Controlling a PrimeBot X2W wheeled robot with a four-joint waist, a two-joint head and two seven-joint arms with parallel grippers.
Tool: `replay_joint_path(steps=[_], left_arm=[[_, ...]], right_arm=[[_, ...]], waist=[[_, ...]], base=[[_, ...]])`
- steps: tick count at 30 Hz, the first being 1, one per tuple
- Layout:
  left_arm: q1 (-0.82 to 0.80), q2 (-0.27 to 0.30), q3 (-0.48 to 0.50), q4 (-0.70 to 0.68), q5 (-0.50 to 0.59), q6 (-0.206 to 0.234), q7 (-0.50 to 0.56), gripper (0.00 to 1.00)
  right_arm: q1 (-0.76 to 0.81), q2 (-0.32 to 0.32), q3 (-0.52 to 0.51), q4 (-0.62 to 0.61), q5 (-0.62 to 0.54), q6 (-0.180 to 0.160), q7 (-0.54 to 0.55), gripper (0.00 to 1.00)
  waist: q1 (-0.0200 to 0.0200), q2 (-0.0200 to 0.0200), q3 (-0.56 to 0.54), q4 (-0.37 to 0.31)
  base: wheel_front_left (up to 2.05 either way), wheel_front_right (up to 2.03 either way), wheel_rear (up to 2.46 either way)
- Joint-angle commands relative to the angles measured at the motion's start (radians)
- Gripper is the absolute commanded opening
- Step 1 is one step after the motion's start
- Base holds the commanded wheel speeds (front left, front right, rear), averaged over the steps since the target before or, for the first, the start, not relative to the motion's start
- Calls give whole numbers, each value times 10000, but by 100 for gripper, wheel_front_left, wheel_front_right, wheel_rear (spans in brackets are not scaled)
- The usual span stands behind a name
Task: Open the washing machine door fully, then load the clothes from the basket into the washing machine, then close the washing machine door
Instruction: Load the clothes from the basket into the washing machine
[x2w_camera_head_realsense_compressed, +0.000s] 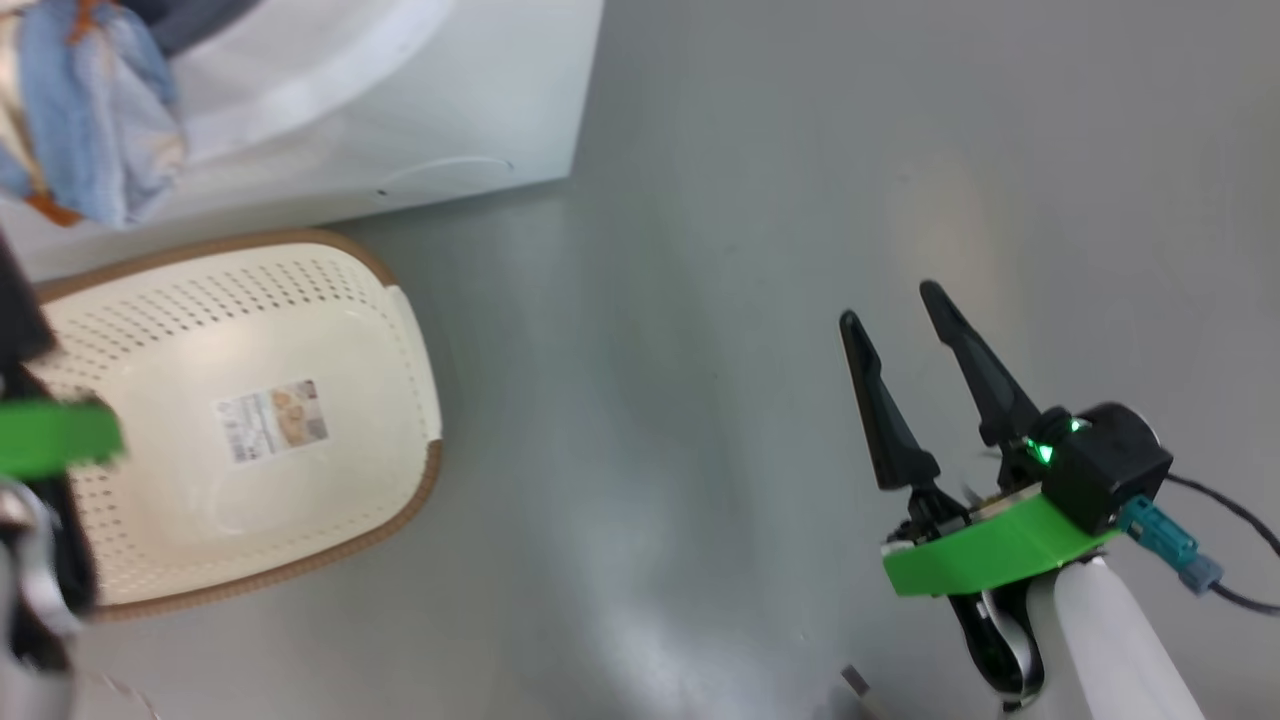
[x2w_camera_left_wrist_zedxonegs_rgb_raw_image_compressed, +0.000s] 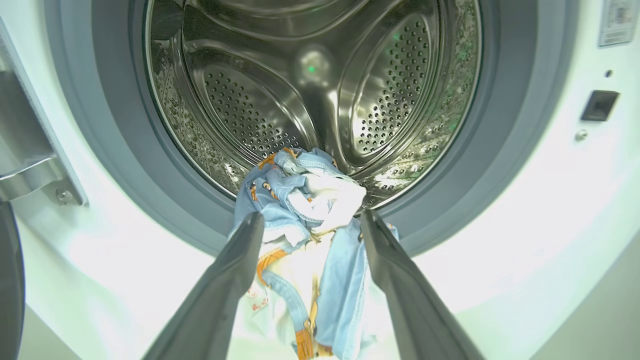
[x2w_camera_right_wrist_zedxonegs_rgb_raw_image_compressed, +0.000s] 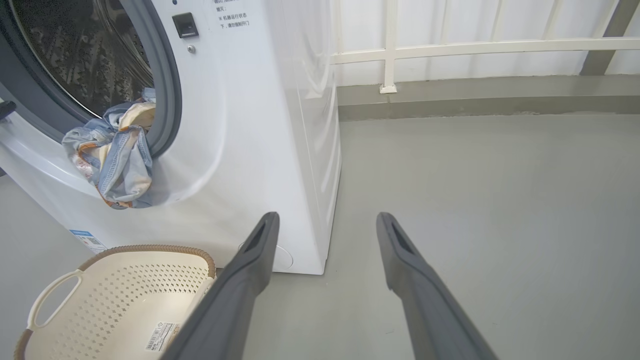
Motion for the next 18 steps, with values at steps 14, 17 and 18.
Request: replay_joint_path(steps=[14, 17, 18], left_arm=[[3146, -917, -1055, -1411, 271, 570, -110, 100], [3580, -1004, -1229, -1329, 263, 561, -136, 100], [3726, -1034, -1273, -1303, 249, 571, -140, 100]], right_arm=[[1158, -18, -514, 53, -722, 16, 80, 100], [1388, -18, -565, 34, -794, 16, 207, 100], [1465, -18, -578, 24, -808, 16, 246, 100]], waist=[[0, 0, -1994, 1563], [0, 0, -2361, 1705], [0, 0, -2483, 1744]], base=[[0, 0, 0], [0, 0, 0], [0, 0, 0]])
